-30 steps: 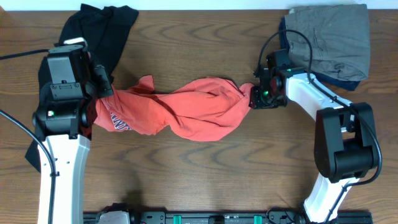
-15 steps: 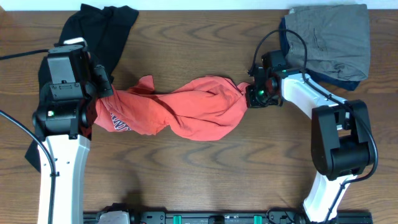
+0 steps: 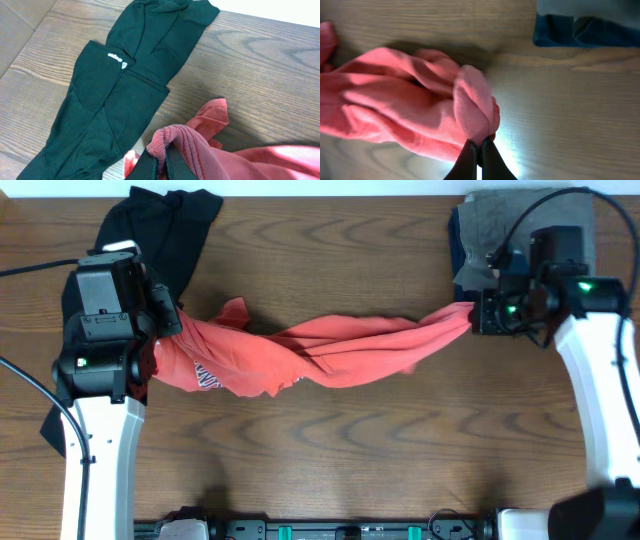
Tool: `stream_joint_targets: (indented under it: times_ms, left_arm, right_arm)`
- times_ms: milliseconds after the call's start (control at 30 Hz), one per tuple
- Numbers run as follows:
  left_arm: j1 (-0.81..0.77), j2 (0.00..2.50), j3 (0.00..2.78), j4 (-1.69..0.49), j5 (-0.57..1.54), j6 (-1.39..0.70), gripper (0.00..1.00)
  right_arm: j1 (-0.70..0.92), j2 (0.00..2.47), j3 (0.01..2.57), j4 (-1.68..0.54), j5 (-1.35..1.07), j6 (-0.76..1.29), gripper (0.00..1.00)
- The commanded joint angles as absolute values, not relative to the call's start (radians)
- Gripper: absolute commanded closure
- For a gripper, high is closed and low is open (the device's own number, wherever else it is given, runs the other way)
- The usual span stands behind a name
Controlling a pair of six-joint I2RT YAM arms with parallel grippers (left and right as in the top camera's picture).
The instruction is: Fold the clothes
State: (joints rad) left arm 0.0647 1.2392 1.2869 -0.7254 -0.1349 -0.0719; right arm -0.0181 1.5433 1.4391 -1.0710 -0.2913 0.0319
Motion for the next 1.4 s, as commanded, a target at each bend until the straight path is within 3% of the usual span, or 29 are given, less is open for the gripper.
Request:
stream_joint_targets:
  times_ms: [0,533,567,633,767,933,1133,1367]
  left_arm:
    - [0.069,1.235,1.293,-0.721,-0.14,-0.077,0.94]
    - [0.069,1.242,1.293,-0.722,-0.14,-0.077,0.94]
    - [0.069,1.245,1.293,-0.722,-0.14,-0.077,0.94]
    - [0.069,1.253,1.293,-0.722,-0.14,-0.077,0.94]
    - [0.069,1.273,1.293,-0.722,-0.14,-0.077,0.94]
    - [0.069,1.29,1.293,-0.722,-0.14,-0.077,0.94]
    - [0.069,1.296,1.293,-0.733,-0.139,-0.078,0.94]
    - [0.069,1.32,1.276,-0.764,-0.139,-0.089,0.94]
  right_arm:
    - [-0.004,1.542,1.459,-1.095,-0.284,-0.017,0.99]
    - [0.176,1.872,1.458,-0.872,-0.31,-0.015,0.97]
    - [0.186,1.892,1.458,-0.847,-0.328,-0.016,0.9]
    - [0.197,1.907,1.459,-0.805,-0.379,-0.016,0.65]
    - [0.199,1.897,1.481,-0.755,-0.506,-0.017,0.47]
    - [0.191,1.883,1.531,-0.775,-0.562,-0.036,0.45]
    - [0.19,1.884,1.537,-0.96,-0.348,0.007,0.45]
    - [0.194,1.884,1.482,-1.024,-0.324,0.04,0.48]
